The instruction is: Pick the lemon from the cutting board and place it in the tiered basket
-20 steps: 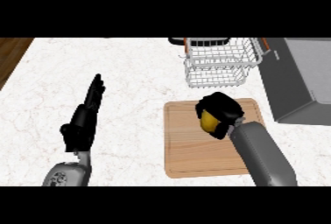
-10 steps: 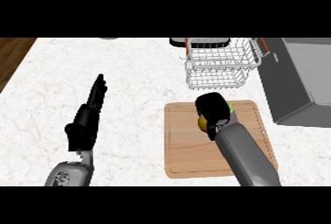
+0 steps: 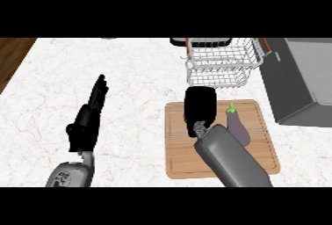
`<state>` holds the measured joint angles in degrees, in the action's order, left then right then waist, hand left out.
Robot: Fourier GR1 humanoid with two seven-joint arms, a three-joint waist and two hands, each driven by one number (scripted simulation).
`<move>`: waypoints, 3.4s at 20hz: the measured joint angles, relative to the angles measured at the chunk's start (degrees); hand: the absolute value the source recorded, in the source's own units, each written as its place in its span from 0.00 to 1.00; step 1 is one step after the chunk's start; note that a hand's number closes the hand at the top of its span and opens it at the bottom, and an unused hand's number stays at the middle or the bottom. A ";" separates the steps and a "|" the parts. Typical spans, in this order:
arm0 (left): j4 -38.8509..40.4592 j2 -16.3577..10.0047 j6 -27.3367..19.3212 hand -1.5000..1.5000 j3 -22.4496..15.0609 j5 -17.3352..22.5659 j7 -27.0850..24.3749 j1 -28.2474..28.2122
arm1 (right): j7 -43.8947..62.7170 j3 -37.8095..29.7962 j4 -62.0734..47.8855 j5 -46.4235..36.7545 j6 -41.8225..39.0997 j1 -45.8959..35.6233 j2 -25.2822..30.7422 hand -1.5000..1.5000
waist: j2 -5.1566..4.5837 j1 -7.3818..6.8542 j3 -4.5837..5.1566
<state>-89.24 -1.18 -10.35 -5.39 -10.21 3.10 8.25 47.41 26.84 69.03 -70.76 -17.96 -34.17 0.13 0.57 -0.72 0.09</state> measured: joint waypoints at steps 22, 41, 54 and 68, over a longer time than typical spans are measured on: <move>0.33 -0.45 1.04 0.50 1.14 0.88 -0.25 0.66 | 12.47 -17.33 20.98 12.41 -13.29 -25.79 0.49 1.00 | -0.46 0.18 -0.04; 0.43 -0.24 1.24 0.50 1.56 0.57 -0.20 1.13 | -0.03 -25.96 -7.96 3.82 -0.72 -33.25 8.40 1.00 | -0.76 -0.01 -0.06; 2.46 0.08 0.89 0.50 2.00 0.34 -1.61 1.82 | -3.69 -39.21 -14.09 12.66 14.90 -31.38 8.03 0.00 | -0.82 0.05 -0.10; -0.49 -0.13 0.32 0.50 2.15 0.19 -0.78 -1.53 | 1.51 -50.96 11.04 21.97 20.90 -16.88 12.76 0.00 | 0.08 2.55 -0.13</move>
<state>-89.74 -1.31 -10.03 -3.24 -10.02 2.32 6.73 48.92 -24.12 80.06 -48.78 2.94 -51.05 12.89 0.66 1.83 -0.05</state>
